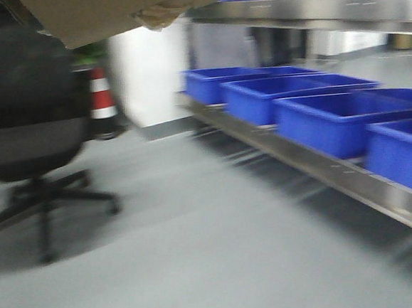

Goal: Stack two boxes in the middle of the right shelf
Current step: 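Drive toward the steel shelf rack with blue bins, boxes held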

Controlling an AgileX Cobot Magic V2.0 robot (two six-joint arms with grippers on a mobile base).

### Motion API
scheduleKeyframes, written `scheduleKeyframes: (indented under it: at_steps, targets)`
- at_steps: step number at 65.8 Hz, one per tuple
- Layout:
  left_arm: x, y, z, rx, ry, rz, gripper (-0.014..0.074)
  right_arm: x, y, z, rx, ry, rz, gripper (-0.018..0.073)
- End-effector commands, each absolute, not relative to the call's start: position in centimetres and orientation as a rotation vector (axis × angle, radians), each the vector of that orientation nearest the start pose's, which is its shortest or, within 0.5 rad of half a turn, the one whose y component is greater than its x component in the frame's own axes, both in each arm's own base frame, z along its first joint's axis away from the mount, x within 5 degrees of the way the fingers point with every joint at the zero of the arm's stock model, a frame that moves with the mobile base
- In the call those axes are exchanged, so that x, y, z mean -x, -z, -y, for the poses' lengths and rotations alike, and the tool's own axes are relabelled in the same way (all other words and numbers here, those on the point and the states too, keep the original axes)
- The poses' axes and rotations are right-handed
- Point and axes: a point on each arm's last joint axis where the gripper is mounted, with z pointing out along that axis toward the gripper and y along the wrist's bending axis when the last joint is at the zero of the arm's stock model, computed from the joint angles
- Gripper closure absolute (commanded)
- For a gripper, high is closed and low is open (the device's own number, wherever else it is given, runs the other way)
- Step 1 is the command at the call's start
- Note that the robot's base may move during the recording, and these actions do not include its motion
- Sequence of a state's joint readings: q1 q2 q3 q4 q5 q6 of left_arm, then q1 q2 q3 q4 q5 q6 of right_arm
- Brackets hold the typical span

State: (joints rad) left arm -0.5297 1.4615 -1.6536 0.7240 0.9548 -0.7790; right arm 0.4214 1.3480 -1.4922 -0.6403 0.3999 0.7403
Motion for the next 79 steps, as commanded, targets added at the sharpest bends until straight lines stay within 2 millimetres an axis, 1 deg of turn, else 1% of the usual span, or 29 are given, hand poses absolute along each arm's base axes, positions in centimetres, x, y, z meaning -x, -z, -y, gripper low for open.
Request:
scheduleKeyframes:
  at_steps: [1,79]
  targets:
    - [-29.19,-46.48,11.47,0.076,-0.069,-1.968,0.0707,-27.05,-50.86,-11.69,0.152,-0.414,-1.409,0.0711]
    - [-29.19,-46.49,11.46,0.075,-0.071,-1.967,0.0707,-27.05,-50.86,-11.69,0.152,-0.414,-1.409,0.0711]
